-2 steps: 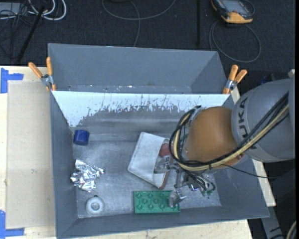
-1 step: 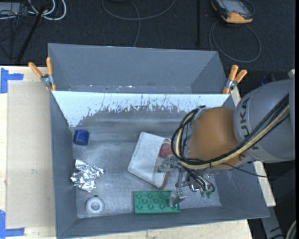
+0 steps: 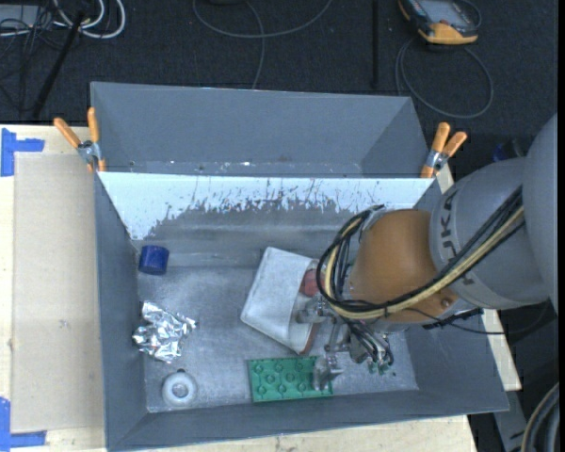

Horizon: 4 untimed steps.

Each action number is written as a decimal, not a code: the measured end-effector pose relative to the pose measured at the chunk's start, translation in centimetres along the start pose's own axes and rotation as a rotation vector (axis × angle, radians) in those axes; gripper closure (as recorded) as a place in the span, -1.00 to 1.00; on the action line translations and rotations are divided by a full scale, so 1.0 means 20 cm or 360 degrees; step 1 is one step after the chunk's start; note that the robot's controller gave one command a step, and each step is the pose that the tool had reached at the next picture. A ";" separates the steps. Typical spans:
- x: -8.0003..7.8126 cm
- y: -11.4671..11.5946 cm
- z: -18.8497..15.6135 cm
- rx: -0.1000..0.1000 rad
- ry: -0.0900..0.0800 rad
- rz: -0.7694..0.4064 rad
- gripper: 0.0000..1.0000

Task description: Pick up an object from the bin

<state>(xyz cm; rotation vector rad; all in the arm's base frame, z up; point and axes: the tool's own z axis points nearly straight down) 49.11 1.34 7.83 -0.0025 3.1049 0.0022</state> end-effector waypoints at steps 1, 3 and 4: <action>0.02 -0.06 0.00 -0.0004 -0.0014 0.0223 -1.00; 0.05 -0.05 -0.04 0.0005 0.0064 0.0207 1.00; 0.03 -0.05 -0.41 0.0005 0.0049 0.0201 1.00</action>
Offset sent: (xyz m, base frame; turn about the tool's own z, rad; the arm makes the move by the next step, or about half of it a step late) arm -0.0176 -0.0148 -0.0083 0.1437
